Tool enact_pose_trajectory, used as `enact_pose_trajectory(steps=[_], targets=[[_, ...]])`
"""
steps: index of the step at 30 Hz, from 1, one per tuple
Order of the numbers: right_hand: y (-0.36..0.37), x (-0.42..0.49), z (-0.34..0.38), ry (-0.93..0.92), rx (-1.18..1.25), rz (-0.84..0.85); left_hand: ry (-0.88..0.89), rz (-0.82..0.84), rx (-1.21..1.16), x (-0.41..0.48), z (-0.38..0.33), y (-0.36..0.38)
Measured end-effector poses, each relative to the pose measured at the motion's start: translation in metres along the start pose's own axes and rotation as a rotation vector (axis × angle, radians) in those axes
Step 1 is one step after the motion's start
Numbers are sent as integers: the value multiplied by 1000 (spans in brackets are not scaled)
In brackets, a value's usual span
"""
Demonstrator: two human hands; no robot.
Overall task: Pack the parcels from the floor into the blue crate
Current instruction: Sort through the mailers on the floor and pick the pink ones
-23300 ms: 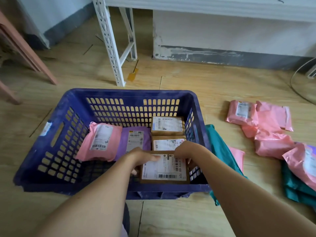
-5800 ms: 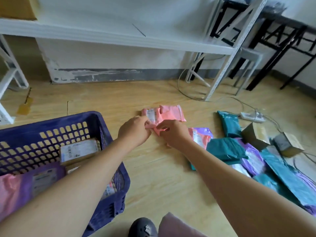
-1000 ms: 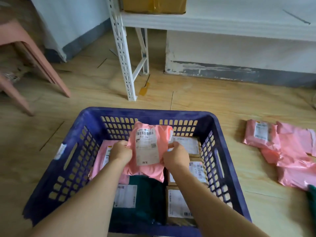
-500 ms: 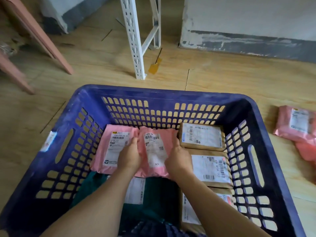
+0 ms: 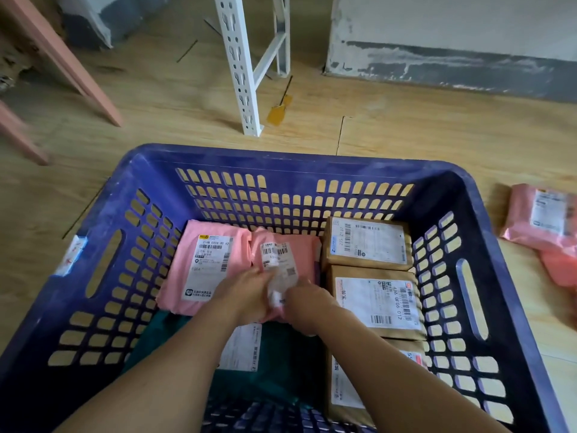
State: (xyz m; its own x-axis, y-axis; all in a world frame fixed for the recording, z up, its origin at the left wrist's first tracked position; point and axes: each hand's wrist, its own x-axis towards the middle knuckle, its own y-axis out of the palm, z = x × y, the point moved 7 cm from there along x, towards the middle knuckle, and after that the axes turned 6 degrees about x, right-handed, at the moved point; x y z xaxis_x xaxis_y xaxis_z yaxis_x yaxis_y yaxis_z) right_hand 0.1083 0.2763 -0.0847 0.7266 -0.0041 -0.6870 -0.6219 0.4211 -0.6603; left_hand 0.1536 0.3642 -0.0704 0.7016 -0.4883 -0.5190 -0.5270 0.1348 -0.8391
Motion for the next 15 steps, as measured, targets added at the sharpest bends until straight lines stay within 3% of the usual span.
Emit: enact_pose_trajectory(steps=[3,6,11,15], targets=[[-5,-3,5,3,58,-20,-43,188,207,8,1,11],[-18,-16,9,-37,58,-75,-79,222,231,9,-5,8],[-63,-58,-2,-69,179,-243,-121,82,64,0,-9,-19],[-95,-98,-16,-64,209,-425,-107,-8,161,-20,-23,-56]])
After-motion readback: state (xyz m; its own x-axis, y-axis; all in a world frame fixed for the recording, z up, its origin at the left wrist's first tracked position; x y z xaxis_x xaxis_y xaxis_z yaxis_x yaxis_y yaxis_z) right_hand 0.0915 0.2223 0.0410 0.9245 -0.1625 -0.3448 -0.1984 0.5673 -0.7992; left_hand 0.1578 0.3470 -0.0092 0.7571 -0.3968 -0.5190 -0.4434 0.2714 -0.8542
